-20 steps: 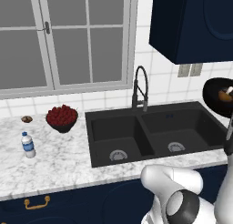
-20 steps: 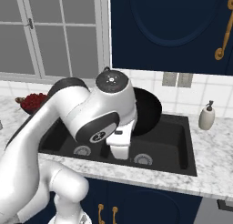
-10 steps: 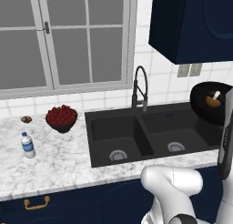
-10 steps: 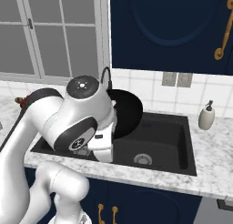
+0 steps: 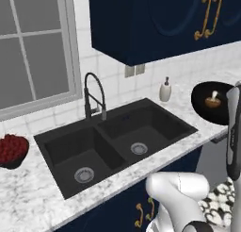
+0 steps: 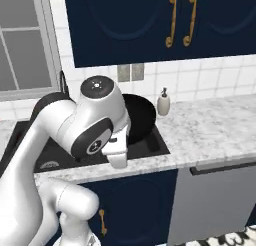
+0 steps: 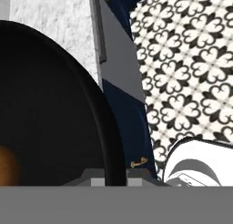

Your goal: Pick the mushroom from the sink and place it in the bowl. Then pick the bowl and place it in the microwave. Then close the microwave door and press the start button.

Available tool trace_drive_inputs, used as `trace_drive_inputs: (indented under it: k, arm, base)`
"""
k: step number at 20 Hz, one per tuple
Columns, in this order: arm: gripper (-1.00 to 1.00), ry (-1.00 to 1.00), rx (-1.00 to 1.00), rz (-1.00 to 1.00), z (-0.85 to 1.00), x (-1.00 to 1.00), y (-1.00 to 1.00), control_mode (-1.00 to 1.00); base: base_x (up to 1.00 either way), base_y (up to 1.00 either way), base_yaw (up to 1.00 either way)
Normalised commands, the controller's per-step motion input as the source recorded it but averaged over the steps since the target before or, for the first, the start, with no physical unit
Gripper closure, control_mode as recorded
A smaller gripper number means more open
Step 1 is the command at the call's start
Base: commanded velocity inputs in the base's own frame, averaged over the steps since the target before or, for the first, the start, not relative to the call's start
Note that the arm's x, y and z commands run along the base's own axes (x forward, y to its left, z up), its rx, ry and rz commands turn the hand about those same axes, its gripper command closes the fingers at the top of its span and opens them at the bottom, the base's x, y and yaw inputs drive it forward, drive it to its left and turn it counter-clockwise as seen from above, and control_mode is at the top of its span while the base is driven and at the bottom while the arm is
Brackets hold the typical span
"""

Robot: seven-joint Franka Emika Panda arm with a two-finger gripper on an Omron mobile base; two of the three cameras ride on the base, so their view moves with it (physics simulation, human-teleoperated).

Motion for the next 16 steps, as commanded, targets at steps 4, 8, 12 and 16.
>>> trace_drive_inputs:
  k: [4,8,12,16]
  arm:
    - [1.00,0.00,0.00,0.00,0.00,0.00,0.00,1.00]
    - [1.00,0.00,0.00,0.00,0.00,0.00,0.00,1.00]
    - [1.00,0.00,0.00,0.00,0.00,0.00,0.00,1.00]
    - [1.00,0.00,0.00,0.00,0.00,0.00,0.00,1.00]
  base:
    - [0.00,0.00,-0.97]
    - [0.00,0.00,-1.00]
    - [0.00,0.00,-1.00]
    - [0.02,-0.11,-1.00]
